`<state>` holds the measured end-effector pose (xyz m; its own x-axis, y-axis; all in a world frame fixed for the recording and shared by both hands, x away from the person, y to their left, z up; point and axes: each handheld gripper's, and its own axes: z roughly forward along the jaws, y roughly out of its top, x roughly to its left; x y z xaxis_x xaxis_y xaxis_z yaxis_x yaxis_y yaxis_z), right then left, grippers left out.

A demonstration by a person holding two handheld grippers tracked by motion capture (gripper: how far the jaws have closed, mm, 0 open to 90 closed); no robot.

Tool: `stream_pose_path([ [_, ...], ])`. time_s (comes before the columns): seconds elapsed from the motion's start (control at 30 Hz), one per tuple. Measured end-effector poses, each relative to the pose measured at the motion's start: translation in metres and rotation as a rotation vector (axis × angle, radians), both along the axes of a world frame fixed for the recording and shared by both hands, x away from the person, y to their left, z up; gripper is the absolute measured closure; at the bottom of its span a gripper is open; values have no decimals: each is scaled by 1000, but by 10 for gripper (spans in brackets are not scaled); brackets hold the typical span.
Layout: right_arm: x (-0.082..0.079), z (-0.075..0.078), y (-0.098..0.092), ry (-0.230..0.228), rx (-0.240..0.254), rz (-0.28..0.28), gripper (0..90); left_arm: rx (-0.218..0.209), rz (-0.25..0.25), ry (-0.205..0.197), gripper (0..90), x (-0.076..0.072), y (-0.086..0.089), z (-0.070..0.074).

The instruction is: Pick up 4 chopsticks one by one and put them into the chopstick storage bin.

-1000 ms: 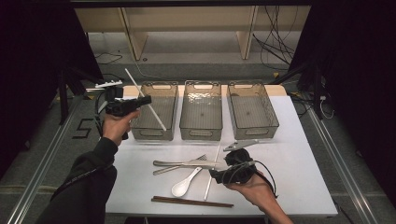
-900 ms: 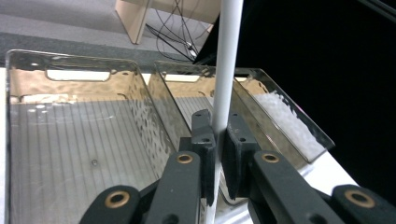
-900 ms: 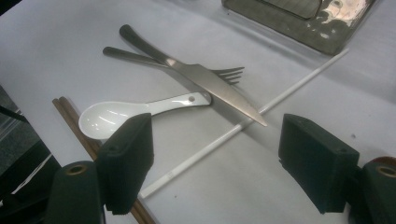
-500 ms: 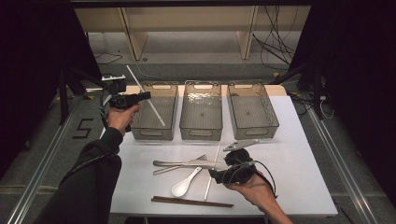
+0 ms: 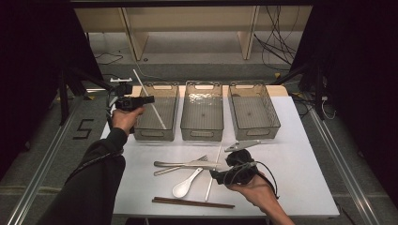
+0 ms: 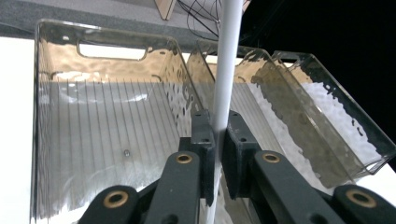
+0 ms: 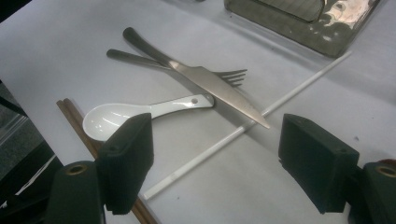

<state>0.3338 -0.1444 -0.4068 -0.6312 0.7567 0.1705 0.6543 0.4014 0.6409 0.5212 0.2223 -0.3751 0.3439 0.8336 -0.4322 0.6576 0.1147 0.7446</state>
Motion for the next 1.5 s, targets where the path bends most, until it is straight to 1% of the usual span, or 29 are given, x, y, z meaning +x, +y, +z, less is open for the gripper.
stream_pose_path([
  [0.03, 0, 0, 0, 0, -1, 0, 274, 0, -3, 6, 832, 0, 0, -2],
  [0.13, 0, 0, 0, 4, -2, 0, 274, 19, -16, 28, 831, 0, -2, -6],
  [0.23, 0, 0, 1, 3, -2, 3, 274, 11, -14, 37, 830, 1, -3, -8],
  [0.3, 0, 0, 1, 2, -2, 2, 274, 11, -18, 50, 830, 2, -4, -11],
  [0.43, 0, 0, 1, 2, -3, 2, 274, 21, -18, 61, 828, 3, -7, -16],
  [0.5, 0, 0, 1, 4, -3, 1, 274, 37, -22, 65, 828, 4, -10, -18],
  [0.6, 0, 0, 1, 4, -4, 4, 274, 41, -24, 69, 823, 5, -14, -19],
  [0.7, 0, 0, 1, 4, -3, 5, 274, 53, -19, 87, 760, 7, -17, -18],
  [0.73, 0, 0, 1, 4, -4, 7, 274, 62, -21, 86, 760, 8, -17, -18],
  [0.8, 0, -1, 1, 4, -4, 8, 274, 68, -27, 79, 738, 7, -18, -16],
  [0.87, 0, -1, 1, 4, -3, 10, 274, 78, -19, 80, 692, 7, -18, -15],
  [0.97, -1, 0, 1, 8, -4, 9, 274, 72, -20, 76, 672, 4, -15, -13],
  [1.0, -1, 0, 1, 7, -4, 9, 275, 67, -24, 72, 656, 2, -14, -12],
  [1.1, -1, -1, 1, 8, -7, 8, 274, 39, -42, 62, 553, -5, -12, -8],
  [1.17, 0, -1, 1, 9, -12, 6, 274, 27, -65, 48, 474, -13, -11, -3],
  [1.2, 0, -1, 1, 8, -15, 5, 275, 23, -91, 47, 441, -18, -11, 0],
  [1.23, 0, -1, 2, 8, -21, 2, 274, 17, -104, 44, 415, -22, -11, 1],
  [1.3, 0, -2, 2, 9, -29, 1, 274, 28, -134, 10, 357, -34, -12, 6],
  [1.33, 0, -2, 3, 11, -31, -2, 275, 32, -141, -1, 335, -39, -12, 8],
  [1.37, 0, -3, 3, 11, -33, 0, 277, 28, -146, -21, 319, -47, -12, 10],
  [1.4, 0, -3, 5, 16, -40, -2, 277, 23, -149, -32, 309, -52, -12, 11],
  [1.47, 0, -5, 7, 18, -57, -3, 277, 33, -157, -60, 288, -67, -11, 13],
  [1.5, 0, -6, 8, 23, -70, -6, 278, 33, -159, -69, 281, -71, -11, 13],
])
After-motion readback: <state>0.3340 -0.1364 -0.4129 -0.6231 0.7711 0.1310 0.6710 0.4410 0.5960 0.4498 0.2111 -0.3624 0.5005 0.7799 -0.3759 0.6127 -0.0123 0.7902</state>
